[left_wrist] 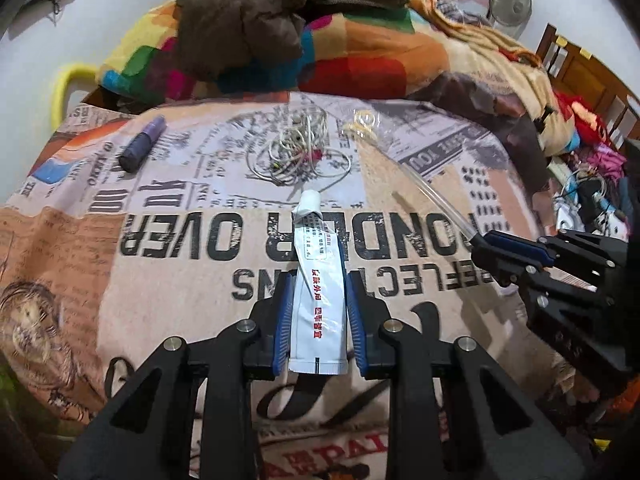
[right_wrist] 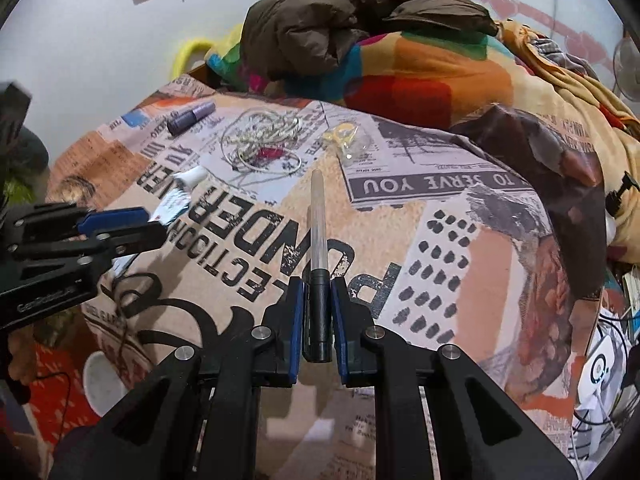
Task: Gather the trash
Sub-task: 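Carry the white tube and clear straw over the white bin with both tools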
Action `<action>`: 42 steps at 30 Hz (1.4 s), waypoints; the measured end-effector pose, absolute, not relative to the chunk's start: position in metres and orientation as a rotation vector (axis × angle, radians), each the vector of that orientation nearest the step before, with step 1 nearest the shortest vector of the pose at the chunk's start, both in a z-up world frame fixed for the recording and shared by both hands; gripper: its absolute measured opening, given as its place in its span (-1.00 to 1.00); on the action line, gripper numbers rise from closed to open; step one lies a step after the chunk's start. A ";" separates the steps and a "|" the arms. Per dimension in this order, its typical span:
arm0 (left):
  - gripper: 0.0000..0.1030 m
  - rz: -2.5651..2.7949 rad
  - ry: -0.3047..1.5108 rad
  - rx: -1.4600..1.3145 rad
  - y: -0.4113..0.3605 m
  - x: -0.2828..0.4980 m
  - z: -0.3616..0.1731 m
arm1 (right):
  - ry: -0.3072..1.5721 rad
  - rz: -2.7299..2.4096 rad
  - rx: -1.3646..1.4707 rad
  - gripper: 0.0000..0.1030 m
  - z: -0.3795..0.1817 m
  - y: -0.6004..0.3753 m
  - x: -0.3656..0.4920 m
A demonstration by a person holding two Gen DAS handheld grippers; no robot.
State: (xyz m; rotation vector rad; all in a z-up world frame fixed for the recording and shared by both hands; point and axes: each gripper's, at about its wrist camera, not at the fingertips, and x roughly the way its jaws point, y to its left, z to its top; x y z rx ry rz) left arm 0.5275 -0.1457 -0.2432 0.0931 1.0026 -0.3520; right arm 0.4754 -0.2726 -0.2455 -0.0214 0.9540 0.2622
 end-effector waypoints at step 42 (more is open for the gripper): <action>-0.49 -0.012 0.725 -0.112 0.102 0.301 -0.109 | 0.752 0.620 -0.079 -0.75 -0.108 -0.068 0.344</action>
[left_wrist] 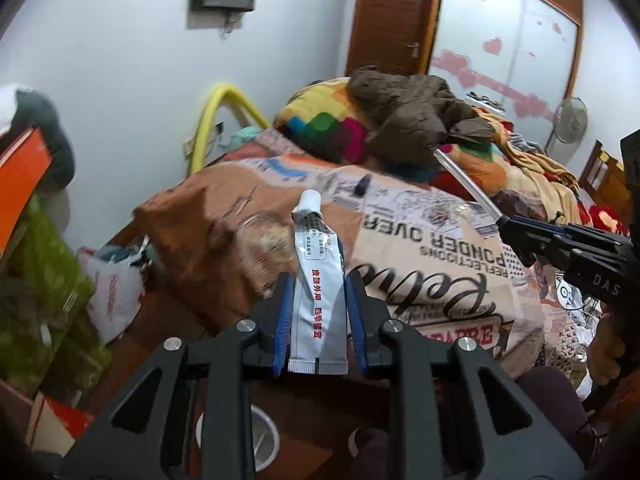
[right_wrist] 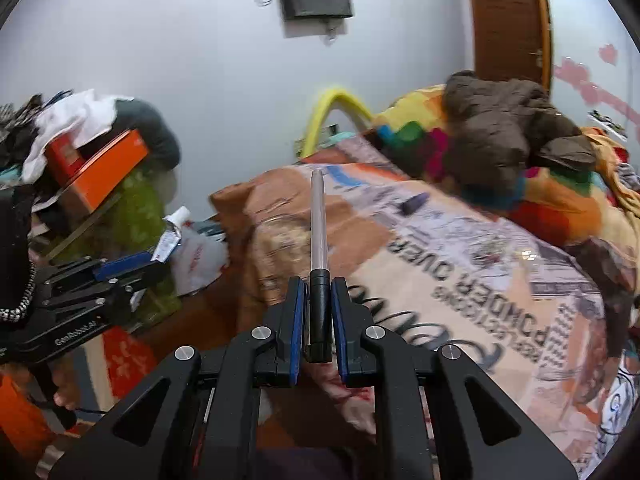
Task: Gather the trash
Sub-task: 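Carry the white tube and clear straw over the white bin with both tools, then open the left tool over the bin while the right tool opens too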
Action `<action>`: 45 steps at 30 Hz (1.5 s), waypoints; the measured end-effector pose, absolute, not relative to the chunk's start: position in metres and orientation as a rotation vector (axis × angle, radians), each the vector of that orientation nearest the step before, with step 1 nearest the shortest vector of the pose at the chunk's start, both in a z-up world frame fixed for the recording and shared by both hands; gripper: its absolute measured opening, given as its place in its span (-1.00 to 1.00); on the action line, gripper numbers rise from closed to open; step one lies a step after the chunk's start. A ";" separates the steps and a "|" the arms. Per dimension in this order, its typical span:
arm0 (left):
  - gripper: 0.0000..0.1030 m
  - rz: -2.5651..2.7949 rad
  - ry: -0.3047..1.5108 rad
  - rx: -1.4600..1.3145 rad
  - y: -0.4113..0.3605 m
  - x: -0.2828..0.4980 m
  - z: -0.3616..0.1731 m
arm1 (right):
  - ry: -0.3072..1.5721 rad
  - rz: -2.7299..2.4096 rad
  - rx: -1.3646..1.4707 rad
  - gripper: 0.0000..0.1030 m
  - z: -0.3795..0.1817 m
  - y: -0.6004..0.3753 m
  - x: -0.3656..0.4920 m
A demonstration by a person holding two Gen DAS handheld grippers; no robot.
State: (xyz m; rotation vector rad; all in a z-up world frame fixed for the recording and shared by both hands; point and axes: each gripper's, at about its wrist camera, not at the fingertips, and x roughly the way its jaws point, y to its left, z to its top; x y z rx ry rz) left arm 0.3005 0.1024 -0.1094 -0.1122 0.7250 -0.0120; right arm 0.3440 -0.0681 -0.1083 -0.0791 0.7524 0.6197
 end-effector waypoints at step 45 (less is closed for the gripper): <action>-0.49 0.305 1.300 -0.646 0.255 0.192 -0.460 | 1.458 0.826 -0.399 -0.75 -0.383 0.168 0.299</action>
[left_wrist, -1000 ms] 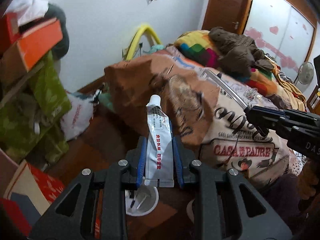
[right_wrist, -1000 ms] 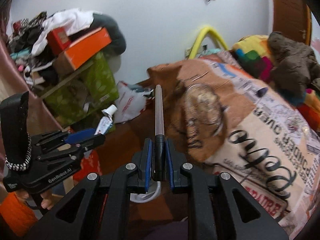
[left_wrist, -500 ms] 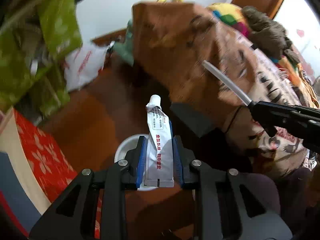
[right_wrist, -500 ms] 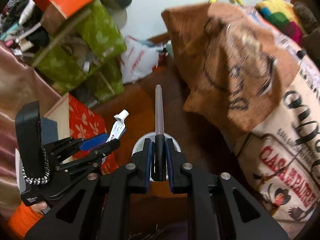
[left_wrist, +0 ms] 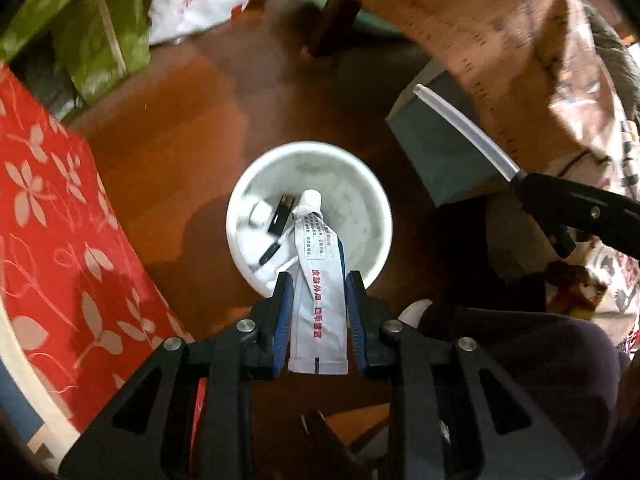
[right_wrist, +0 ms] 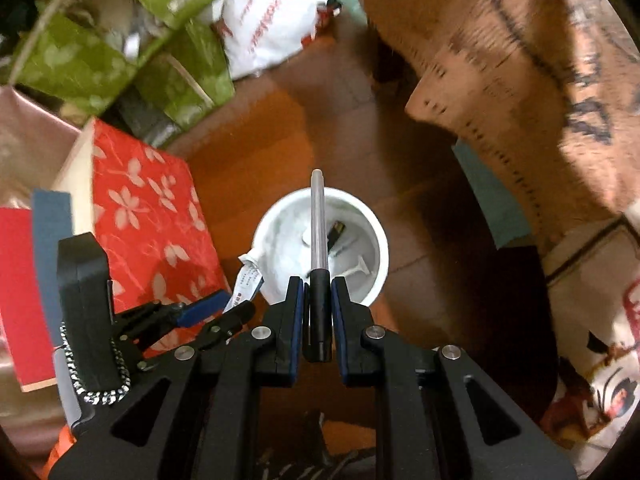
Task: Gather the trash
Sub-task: 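Open the left tool over the bin while the right tool opens too, then move both open tools back over the items on the bed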
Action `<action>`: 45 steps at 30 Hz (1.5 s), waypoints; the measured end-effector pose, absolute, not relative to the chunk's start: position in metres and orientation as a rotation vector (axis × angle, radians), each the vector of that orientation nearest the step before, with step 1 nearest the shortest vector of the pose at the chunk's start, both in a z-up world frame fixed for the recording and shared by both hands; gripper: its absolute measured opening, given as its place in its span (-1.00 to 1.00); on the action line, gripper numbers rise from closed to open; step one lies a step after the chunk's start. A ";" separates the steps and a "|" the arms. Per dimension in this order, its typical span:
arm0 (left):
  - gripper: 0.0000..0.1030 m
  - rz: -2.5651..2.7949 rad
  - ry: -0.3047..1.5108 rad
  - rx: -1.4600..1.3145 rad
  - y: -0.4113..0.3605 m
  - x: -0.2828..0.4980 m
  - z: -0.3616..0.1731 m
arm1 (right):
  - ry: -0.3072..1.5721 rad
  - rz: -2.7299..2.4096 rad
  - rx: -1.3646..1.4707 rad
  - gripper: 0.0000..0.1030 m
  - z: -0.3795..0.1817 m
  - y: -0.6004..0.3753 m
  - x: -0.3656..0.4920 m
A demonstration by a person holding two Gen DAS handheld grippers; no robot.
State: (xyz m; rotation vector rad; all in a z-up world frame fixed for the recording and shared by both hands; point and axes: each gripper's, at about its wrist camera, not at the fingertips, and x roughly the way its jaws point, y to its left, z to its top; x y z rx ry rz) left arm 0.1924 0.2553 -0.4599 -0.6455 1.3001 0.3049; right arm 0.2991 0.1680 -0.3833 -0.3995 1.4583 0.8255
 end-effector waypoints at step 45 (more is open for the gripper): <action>-0.28 0.302 1.085 -0.383 0.220 0.219 -0.313 | 1.179 0.842 -0.373 -0.38 -0.273 0.100 0.314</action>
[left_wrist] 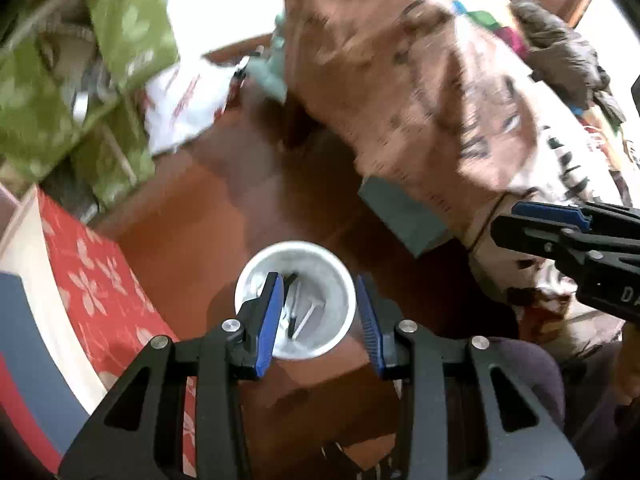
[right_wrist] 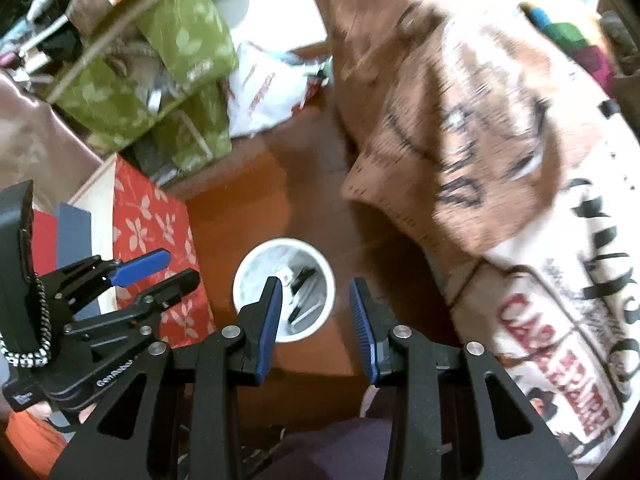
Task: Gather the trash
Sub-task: 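Move both open tools back over the items on the bed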
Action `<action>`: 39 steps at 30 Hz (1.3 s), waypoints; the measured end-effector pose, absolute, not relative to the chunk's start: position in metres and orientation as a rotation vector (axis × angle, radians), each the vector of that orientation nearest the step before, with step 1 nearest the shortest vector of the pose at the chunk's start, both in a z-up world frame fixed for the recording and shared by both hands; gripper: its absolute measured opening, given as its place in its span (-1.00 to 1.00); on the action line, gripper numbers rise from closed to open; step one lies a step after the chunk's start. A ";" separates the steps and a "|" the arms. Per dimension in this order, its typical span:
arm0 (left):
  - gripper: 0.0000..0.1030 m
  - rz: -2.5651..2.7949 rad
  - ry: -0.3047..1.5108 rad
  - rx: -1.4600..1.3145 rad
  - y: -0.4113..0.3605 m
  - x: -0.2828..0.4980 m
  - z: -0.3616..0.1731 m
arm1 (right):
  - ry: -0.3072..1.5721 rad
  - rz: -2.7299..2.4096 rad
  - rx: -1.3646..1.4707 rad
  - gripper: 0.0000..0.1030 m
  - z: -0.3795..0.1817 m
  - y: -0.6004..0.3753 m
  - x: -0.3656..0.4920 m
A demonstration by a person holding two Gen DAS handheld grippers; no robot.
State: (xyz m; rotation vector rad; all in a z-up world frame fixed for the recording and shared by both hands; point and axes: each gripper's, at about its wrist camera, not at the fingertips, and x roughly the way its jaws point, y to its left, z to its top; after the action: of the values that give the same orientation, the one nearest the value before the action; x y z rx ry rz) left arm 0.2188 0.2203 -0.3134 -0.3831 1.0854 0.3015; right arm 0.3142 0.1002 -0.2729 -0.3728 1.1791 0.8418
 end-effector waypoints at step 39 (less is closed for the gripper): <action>0.01 -0.163 0.861 -0.075 -0.047 0.448 -0.165 | 0.853 0.278 -0.104 -0.17 -0.175 -0.249 0.457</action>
State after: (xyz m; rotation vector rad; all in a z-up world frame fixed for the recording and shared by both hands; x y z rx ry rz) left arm 0.4476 -0.0472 -0.1648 -0.0747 0.8613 -0.1627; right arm 0.4567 -0.2494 -0.1753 -0.1039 0.8535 0.2782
